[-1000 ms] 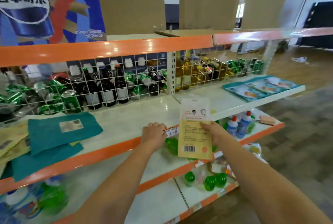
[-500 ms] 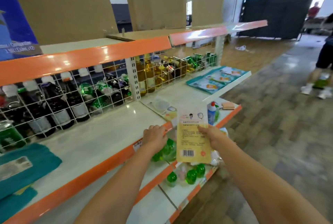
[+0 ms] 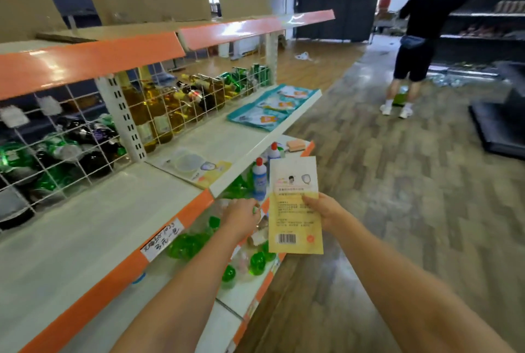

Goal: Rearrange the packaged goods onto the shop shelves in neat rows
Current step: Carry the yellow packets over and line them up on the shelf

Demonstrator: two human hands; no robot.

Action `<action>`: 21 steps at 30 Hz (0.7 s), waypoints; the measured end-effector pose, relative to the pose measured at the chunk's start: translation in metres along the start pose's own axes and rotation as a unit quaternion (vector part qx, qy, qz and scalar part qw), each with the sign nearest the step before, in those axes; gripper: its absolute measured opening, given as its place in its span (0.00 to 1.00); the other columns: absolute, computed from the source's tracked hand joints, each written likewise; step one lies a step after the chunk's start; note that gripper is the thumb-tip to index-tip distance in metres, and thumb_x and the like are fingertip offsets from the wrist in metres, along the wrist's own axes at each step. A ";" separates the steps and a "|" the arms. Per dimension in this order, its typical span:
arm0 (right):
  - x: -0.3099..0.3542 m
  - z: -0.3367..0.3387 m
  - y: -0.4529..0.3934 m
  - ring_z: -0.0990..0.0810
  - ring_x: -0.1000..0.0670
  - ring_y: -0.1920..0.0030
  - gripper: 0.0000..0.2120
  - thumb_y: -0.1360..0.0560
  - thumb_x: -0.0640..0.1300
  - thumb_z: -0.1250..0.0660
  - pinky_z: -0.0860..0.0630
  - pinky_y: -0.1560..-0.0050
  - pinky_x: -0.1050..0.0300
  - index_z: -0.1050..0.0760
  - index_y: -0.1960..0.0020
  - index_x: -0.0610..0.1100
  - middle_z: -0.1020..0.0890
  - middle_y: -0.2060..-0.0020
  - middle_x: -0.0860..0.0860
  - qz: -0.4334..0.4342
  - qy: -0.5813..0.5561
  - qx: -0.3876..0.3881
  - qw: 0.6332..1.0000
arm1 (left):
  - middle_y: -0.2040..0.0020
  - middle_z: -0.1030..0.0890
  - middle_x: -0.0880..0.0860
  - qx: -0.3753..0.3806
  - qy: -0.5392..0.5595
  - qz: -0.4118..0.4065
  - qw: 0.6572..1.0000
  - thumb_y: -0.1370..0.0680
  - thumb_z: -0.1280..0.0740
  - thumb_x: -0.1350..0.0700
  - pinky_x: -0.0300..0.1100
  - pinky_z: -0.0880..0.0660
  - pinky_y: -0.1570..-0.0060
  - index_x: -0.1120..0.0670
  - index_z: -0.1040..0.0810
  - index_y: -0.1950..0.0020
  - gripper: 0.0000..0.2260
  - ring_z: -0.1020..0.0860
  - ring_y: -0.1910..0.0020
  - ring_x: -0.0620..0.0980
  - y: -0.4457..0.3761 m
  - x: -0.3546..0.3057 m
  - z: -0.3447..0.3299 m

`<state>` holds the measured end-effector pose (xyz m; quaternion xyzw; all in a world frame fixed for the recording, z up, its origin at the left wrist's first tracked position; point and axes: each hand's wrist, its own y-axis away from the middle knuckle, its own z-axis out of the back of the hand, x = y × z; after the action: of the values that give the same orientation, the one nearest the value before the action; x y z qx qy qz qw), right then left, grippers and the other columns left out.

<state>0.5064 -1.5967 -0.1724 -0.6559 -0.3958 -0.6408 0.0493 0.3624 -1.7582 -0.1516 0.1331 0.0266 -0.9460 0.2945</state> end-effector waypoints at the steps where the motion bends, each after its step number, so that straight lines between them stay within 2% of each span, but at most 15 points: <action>1: 0.002 0.007 -0.003 0.21 0.35 0.42 0.16 0.23 0.37 0.36 0.27 0.41 0.32 0.28 0.36 0.36 0.21 0.42 0.36 -0.002 0.001 -0.002 1.000 | 0.42 0.20 0.55 0.004 0.025 0.001 1.000 0.21 0.42 0.51 0.49 0.27 0.43 0.54 0.23 0.40 0.14 0.24 0.42 0.56 -0.006 -0.006 -0.005; 3: 0.008 0.020 -0.011 0.21 0.35 0.43 0.16 0.23 0.37 0.36 0.27 0.41 0.32 0.28 0.35 0.35 0.21 0.42 0.36 -0.004 0.004 -0.005 1.000 | 0.42 0.20 0.54 0.022 0.083 0.009 0.996 0.20 0.42 0.50 0.47 0.26 0.46 0.54 0.24 0.40 0.14 0.23 0.43 0.55 -0.017 -0.020 -0.013; 5: 0.013 0.032 -0.020 0.21 0.36 0.43 0.17 0.23 0.37 0.36 0.27 0.41 0.32 0.28 0.35 0.36 0.21 0.42 0.37 -0.003 0.001 -0.003 1.000 | 0.43 0.22 0.51 0.048 0.201 0.032 0.978 0.19 0.41 0.49 0.42 0.28 0.48 0.55 0.25 0.38 0.14 0.24 0.42 0.52 -0.025 -0.039 -0.017; 7: 0.020 0.042 -0.025 0.20 0.36 0.44 0.16 0.23 0.37 0.36 0.26 0.42 0.32 0.28 0.36 0.37 0.20 0.43 0.37 -0.008 -0.003 -0.002 1.000 | 0.42 0.23 0.48 0.100 0.374 0.075 0.919 0.19 0.40 0.50 0.42 0.28 0.45 0.55 0.27 0.36 0.15 0.24 0.41 0.50 -0.031 -0.059 -0.021; 9: 0.027 0.053 -0.033 0.20 0.36 0.45 0.15 0.23 0.38 0.36 0.25 0.43 0.33 0.28 0.36 0.38 0.20 0.43 0.38 -0.011 -0.001 -0.002 1.000 | 0.41 0.21 0.51 0.154 0.482 0.109 0.856 0.19 0.40 0.49 0.47 0.27 0.42 0.52 0.27 0.35 0.14 0.23 0.42 0.51 -0.039 -0.077 -0.029; 11: 0.031 0.061 -0.036 0.20 0.37 0.45 0.16 0.23 0.38 0.36 0.25 0.44 0.34 0.28 0.36 0.38 0.19 0.44 0.38 -0.009 0.002 0.004 1.000 | 0.42 0.20 0.51 0.189 0.519 0.129 0.823 0.20 0.38 0.47 0.48 0.26 0.44 0.49 0.27 0.38 0.13 0.22 0.43 0.53 -0.042 -0.088 -0.035; 15: 0.031 0.087 -0.043 0.22 0.35 0.41 0.17 0.22 0.36 0.37 0.24 0.45 0.35 0.30 0.34 0.36 0.22 0.40 0.36 -0.019 -0.017 0.029 0.999 | 0.41 0.20 0.54 0.205 0.579 0.153 0.774 0.22 0.34 0.51 0.47 0.23 0.48 0.53 0.24 0.38 0.14 0.21 0.43 0.55 -0.050 -0.114 -0.058; 17: 0.026 0.101 -0.043 0.23 0.34 0.41 0.17 0.22 0.35 0.38 0.23 0.48 0.38 0.31 0.34 0.36 0.23 0.40 0.35 -0.028 -0.034 0.043 0.998 | 0.41 0.19 0.56 0.211 0.600 0.158 0.755 0.23 0.32 0.55 0.52 0.23 0.44 0.57 0.24 0.37 0.16 0.21 0.43 0.57 -0.052 -0.124 -0.072; 19: 0.021 0.113 -0.044 0.20 0.36 0.45 0.15 0.22 0.35 0.39 0.20 0.54 0.42 0.30 0.35 0.35 0.21 0.43 0.36 -0.029 -0.044 0.057 0.997 | 0.42 0.19 0.58 0.208 0.619 0.166 0.739 0.24 0.31 0.58 0.55 0.25 0.40 0.59 0.24 0.36 0.16 0.21 0.42 0.58 -0.054 -0.132 -0.084; 21: 0.016 0.123 -0.045 0.18 0.39 0.51 0.13 0.22 0.36 0.38 0.19 0.59 0.46 0.28 0.38 0.36 0.19 0.47 0.38 -0.033 -0.039 0.062 0.997 | 0.42 0.19 0.59 0.196 0.625 0.171 0.736 0.24 0.31 0.61 0.57 0.25 0.40 0.59 0.24 0.38 0.15 0.20 0.43 0.59 -0.054 -0.137 -0.092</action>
<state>0.5765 -1.4882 -0.1995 -0.6628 -0.4582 -0.5898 0.0534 0.4625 -1.6266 -0.2055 0.7517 -0.0044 -0.5677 0.3355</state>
